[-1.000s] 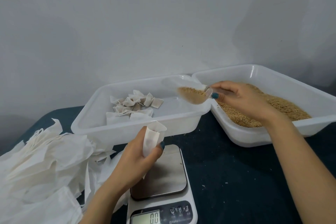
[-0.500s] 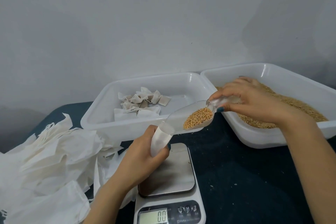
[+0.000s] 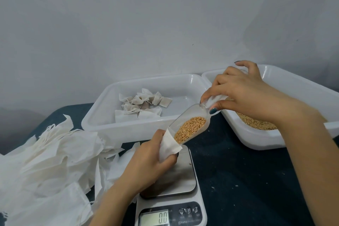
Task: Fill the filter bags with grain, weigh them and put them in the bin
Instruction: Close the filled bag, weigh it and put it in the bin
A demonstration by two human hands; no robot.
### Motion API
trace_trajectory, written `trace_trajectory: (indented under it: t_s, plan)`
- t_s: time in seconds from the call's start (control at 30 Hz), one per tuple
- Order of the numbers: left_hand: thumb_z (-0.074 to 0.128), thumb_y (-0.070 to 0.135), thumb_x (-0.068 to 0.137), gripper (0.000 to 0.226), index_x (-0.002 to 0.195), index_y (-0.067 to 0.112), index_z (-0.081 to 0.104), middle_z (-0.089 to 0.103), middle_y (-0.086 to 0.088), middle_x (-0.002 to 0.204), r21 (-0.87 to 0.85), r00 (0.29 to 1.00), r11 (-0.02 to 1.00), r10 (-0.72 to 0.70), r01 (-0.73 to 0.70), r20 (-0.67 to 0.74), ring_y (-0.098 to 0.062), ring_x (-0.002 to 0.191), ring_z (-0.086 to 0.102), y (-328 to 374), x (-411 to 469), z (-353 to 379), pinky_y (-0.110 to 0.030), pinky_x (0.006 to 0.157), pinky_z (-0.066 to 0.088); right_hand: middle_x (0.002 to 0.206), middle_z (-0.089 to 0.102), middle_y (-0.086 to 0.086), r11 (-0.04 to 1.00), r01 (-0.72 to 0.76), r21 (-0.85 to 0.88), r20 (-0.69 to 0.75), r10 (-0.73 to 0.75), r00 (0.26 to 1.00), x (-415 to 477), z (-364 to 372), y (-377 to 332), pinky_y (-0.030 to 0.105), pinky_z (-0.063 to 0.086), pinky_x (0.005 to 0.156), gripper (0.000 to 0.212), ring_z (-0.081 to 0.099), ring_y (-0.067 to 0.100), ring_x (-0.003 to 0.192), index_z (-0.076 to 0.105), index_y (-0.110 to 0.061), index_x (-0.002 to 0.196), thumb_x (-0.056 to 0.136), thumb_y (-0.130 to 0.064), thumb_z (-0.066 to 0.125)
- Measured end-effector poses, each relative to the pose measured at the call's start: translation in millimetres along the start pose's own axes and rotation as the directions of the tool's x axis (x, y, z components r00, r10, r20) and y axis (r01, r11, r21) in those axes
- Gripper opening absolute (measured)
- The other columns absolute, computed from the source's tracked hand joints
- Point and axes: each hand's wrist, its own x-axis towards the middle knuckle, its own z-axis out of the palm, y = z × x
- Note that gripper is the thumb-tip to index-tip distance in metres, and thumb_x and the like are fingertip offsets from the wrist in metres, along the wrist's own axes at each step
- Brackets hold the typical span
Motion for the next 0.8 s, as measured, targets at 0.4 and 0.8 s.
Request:
trace_trajectory:
  t_s: [0.4, 0.8]
  plan:
    - [0.05, 0.06, 0.076, 0.029, 0.098, 0.043, 0.039, 0.059, 0.027, 0.09, -0.047, 1.0, 0.999, -0.004, 0.004, -0.007, -0.003, 0.077, 0.06, 2.2, 0.1, -0.7, -0.019, 0.057, 0.043, 0.097, 0.053, -0.015, 0.994, 0.033, -0.109, -0.035, -0.037, 0.999, 3.5, -17.6, -17.3, 0.051, 0.004, 0.113, 0.032, 0.044, 0.015, 0.112, 0.067, -0.05, 0.113, 0.082, -0.054, 0.06]
    - [0.049, 0.056, 0.08, 0.031, 0.102, 0.035, 0.044, 0.063, 0.021, 0.093, -0.109, 1.0, 0.994, -0.026, 0.026, -0.002, -0.004, 0.083, 0.06, 5.4, -0.9, -1.1, -0.02, 0.063, 0.046, 0.096, 0.046, -0.02, 0.992, -0.017, -0.128, -0.015, 0.015, 1.0, 2.3, -27.4, -16.9, 0.047, 0.0, 0.113, 0.042, 0.038, 0.009, 0.116, 0.059, -0.058, 0.117, 0.079, -0.065, 0.042]
